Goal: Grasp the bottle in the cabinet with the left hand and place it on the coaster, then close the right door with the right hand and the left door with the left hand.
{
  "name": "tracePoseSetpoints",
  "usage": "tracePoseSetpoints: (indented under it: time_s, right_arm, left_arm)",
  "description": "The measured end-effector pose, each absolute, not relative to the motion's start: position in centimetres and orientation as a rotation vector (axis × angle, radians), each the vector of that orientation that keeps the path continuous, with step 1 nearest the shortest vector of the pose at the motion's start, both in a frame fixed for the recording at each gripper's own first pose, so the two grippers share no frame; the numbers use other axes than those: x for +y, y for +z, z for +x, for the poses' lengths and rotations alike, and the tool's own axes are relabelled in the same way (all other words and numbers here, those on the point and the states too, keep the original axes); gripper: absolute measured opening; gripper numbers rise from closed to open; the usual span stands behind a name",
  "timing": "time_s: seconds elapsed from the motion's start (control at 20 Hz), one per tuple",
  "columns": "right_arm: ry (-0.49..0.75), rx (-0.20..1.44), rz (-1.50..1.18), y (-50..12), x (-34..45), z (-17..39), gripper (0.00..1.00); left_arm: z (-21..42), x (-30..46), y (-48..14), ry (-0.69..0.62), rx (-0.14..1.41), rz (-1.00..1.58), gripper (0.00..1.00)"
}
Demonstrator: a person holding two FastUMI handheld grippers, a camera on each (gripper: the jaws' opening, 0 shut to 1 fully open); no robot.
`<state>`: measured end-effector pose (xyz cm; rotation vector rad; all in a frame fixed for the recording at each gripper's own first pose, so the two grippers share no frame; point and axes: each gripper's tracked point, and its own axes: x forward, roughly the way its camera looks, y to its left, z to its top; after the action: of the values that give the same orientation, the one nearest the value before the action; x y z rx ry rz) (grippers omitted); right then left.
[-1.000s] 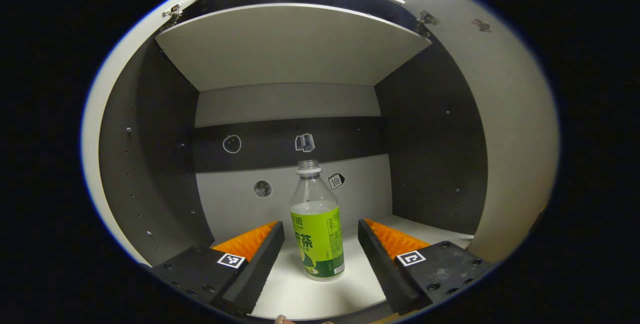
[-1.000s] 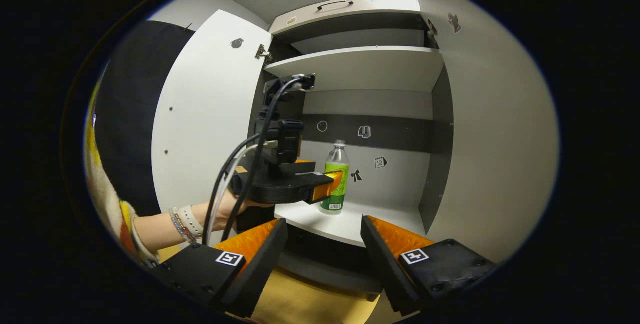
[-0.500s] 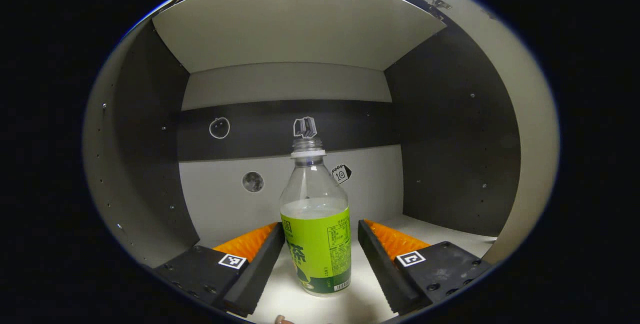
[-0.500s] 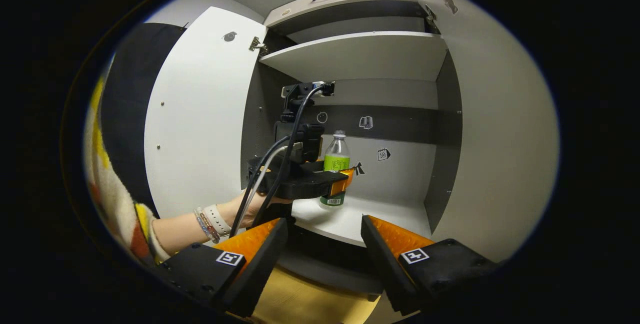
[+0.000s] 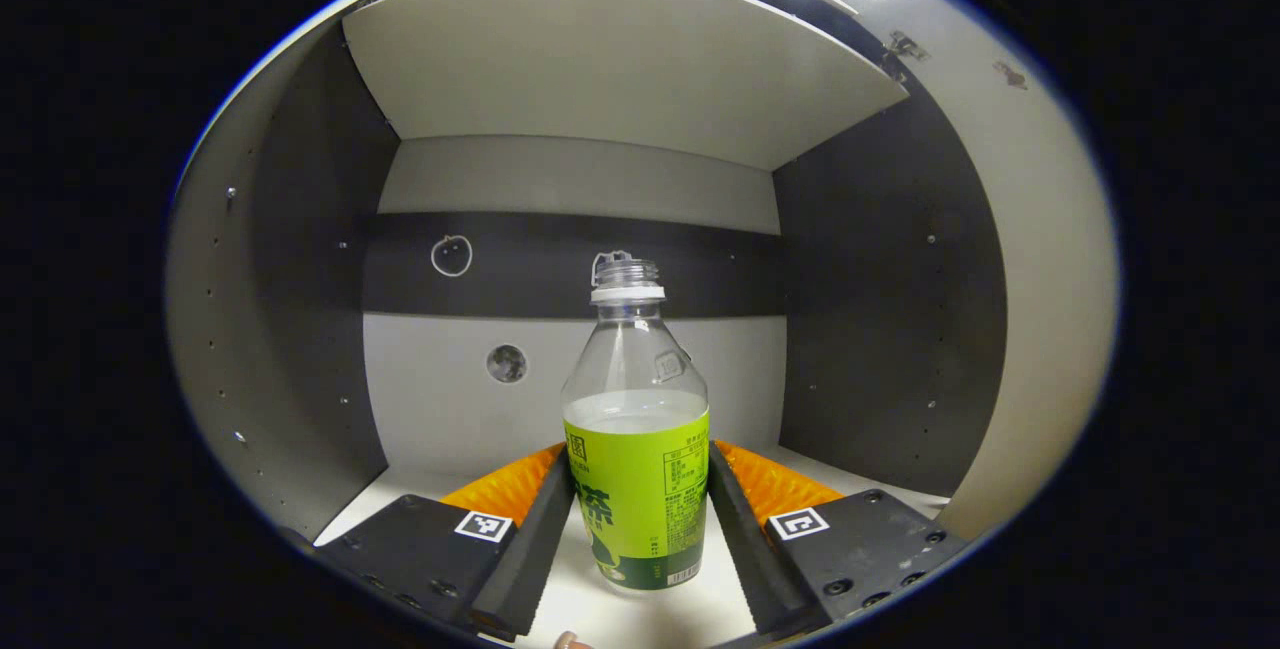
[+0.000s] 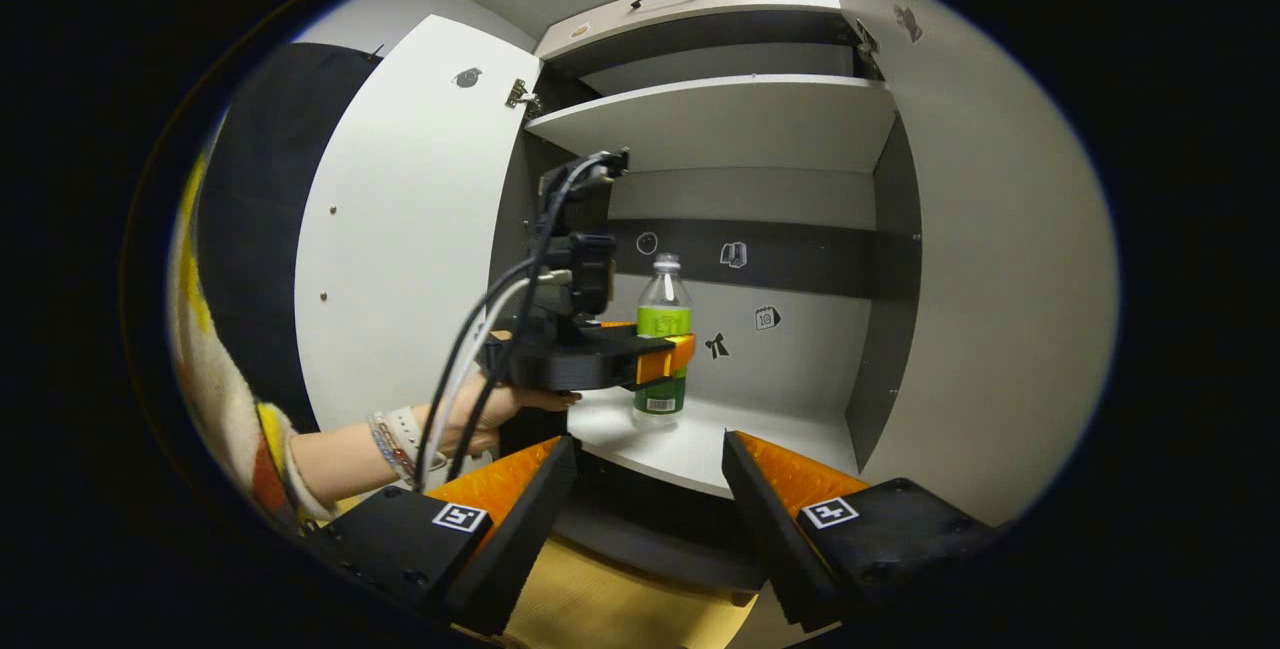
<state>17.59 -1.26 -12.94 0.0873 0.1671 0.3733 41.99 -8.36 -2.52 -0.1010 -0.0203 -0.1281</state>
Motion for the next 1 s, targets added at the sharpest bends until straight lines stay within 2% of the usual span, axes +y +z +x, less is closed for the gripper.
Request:
tracePoseSetpoints:
  time_s: [0.5,1.0]
  right_arm:
    - [0.218,0.154,0.023,-11.3,-2.4,13.1,0.98]
    - [0.025,0.2,-0.022,-12.4,-3.1,5.1,0.98]
  left_arm:
    - [28.2,-8.1,-2.4,-0.193,-0.021,-0.159,0.79]
    - [11.2,-12.6,-11.6,-0.342,0.029,-0.122,0.78]
